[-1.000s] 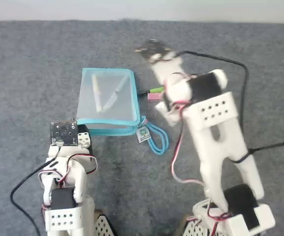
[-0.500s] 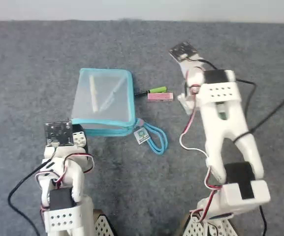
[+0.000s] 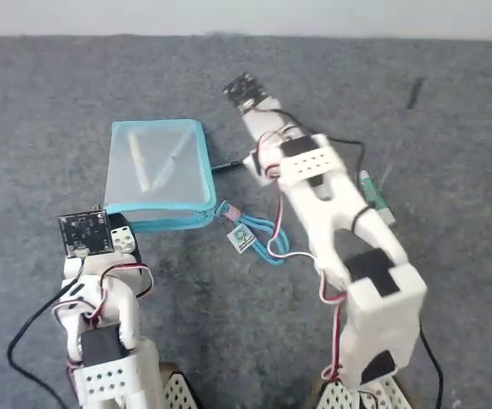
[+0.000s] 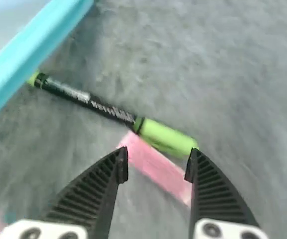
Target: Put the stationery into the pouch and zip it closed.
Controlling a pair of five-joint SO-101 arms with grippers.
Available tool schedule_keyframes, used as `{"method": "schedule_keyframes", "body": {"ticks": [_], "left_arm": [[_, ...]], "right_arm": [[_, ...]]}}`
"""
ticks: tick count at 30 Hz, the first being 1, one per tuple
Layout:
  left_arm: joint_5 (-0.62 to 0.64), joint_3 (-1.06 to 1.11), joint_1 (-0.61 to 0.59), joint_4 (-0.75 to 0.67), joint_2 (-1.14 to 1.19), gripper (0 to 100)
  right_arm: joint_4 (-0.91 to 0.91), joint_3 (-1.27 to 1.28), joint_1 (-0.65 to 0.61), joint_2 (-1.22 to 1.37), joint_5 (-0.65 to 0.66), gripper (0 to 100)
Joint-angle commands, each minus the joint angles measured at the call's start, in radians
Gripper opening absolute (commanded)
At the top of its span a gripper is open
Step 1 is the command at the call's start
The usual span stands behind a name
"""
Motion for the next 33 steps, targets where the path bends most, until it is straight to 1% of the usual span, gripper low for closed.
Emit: {"method": "schedule_keyframes", "body": {"ticks": [1, 3, 5, 9, 11, 13, 15, 18, 22, 25, 28, 30, 33], "left_arm": [[0.012, -0.085, 0.054, -0.011, -0.025, 1], [0.012, -0.085, 0.066, -0.005, -0.025, 1], [0.012, -0.085, 0.068, -0.005, -0.025, 1], [0.012, -0.085, 0.068, -0.005, -0.025, 1], [0.012, -0.085, 0.068, -0.005, -0.025, 1], [0.012, -0.085, 0.068, -0.003, -0.025, 1], [0.012, -0.085, 0.068, -0.003, -0.025, 1], [0.012, -0.085, 0.068, -0.005, -0.025, 1], [0.012, -0.085, 0.068, -0.005, -0.025, 1], [0.012, -0.085, 0.068, -0.005, -0.025, 1], [0.009, -0.084, 0.068, -0.006, -0.025, 1], [0.009, -0.084, 0.068, -0.006, -0.025, 1], [0.008, -0.082, 0.068, -0.006, -0.025, 1]], "right_arm": [[-0.208, -0.066, -0.008, 0.042, -0.011, 19.5], [-0.295, -0.066, -0.005, 0.082, -0.011, 19.4], [-0.338, -0.066, -0.008, 0.114, -0.011, 19.4], [-0.341, -0.066, -0.010, 0.147, -0.008, 19.4], [-0.312, -0.066, -0.004, 0.154, -0.003, 19.4], [-0.229, -0.066, -0.001, 0.148, -0.003, 19.4], [-0.102, -0.075, 0.004, 0.143, -0.002, 19.4], [0.148, -0.152, 0.018, 0.147, -0.002, 19.4], [0.498, -0.293, 0.079, 0.147, -0.002, 19.4], [0.714, -0.390, 0.136, 0.153, -0.002, 19.4], [0.831, -0.411, 0.182, 0.140, 0.011, 19.4], [0.846, -0.408, 0.202, 0.117, 0.043, 19.4], [0.845, -0.411, 0.242, 0.042, 0.046, 19.4]]}}
